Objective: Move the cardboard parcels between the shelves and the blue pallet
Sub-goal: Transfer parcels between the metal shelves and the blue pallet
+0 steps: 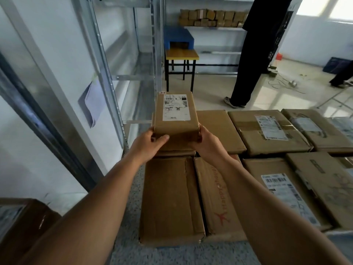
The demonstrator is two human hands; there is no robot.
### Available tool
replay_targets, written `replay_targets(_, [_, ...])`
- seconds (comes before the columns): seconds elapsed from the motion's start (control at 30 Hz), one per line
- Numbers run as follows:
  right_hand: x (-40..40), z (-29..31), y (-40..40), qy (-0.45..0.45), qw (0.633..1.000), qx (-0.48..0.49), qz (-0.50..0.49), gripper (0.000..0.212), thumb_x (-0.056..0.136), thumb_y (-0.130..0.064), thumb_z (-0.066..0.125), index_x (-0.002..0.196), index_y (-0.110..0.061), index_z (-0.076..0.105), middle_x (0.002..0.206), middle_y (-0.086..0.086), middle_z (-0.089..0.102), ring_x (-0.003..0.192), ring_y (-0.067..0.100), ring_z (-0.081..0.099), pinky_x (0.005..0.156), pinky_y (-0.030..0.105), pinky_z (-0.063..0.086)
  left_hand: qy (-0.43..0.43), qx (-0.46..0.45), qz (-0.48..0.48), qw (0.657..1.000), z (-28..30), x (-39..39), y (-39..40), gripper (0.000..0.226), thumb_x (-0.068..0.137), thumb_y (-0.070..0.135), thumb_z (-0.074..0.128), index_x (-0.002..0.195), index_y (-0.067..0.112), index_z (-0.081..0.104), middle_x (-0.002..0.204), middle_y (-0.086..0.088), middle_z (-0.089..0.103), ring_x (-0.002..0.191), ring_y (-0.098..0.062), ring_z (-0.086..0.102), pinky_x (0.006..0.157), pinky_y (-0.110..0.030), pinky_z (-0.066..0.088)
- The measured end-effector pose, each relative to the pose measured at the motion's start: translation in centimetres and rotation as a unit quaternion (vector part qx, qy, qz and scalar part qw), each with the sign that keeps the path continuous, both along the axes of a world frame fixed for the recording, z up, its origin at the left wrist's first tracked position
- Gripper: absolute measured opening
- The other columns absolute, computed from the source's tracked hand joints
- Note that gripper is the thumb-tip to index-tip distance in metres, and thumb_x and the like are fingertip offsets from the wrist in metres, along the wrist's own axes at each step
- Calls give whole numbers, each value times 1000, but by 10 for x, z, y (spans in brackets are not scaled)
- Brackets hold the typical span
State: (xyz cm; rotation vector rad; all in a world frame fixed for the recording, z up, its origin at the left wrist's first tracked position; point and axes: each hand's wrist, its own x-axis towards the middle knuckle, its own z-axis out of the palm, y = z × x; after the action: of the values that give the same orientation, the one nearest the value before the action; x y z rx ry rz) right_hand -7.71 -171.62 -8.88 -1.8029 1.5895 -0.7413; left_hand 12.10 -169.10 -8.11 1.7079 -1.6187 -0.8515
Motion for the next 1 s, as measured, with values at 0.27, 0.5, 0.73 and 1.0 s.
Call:
replay_targets(0.27, [5, -7, -1, 107, 994, -6, -25, 31, 87, -21, 59, 116, -16, 52, 98, 7, 63, 95, 30, 59, 68, 31, 40, -46, 15, 4, 999, -9, 2, -2, 45, 94, 27, 52, 136, 18, 41, 133, -9, 53, 108, -18, 52, 84, -24, 38])
replay_targets(0.5, [7, -9, 3, 127, 992, -9, -17, 32, 89, -20, 55, 121, -15, 50, 107, 12, 64, 100, 33, 57, 75, 36, 46, -48, 17, 0, 999, -11, 3, 1, 46, 95, 29, 50, 138, 19, 38, 136, -8, 51, 112, -20, 53, 86, -25, 37])
replay_targets(0.73, [4, 0, 16, 108, 993, -48, -11, 21, 90, -16, 49, 111, -17, 52, 107, 6, 62, 101, 28, 55, 75, 33, 42, -13, -13, 8, 1000, -6, -2, 22, 57, 93, 26, 54, 144, 30, 27, 143, -6, 44, 129, -28, 42, 96, -35, 36])
replay_targets(1.0, [-8, 8, 74, 186, 969, -160, -2, 28, 94, -23, 44, 120, -18, 54, 125, 2, 52, 114, 20, 45, 84, 31, 39, -131, -73, 84, 985, -6, -20, 85, 60, 93, 36, 52, 146, 27, 25, 151, -2, 33, 135, -26, 35, 102, -42, 38])
